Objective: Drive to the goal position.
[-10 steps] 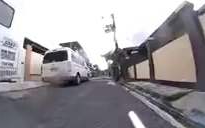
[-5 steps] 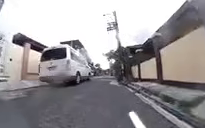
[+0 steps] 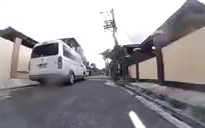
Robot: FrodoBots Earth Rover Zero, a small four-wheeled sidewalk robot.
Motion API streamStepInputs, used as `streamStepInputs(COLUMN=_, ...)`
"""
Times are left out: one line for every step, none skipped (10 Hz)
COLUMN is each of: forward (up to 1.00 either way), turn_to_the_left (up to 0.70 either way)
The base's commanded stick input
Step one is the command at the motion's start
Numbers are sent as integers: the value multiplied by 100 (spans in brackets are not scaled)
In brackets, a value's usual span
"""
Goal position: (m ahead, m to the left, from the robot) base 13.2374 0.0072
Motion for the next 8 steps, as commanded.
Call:
streamStepInputs(forward=85, turn_to_the_left=-17)
streamStepInputs(forward=85, turn_to_the_left=-13)
streamStepInputs(forward=85, turn_to_the_left=-8)
streamStepInputs(forward=85, turn_to_the_left=-4)
streamStepInputs(forward=85, turn_to_the_left=-28)
streamStepInputs(forward=85, turn_to_the_left=-33)
streamStepInputs(forward=85, turn_to_the_left=-33)
streamStepInputs(forward=85, turn_to_the_left=-33)
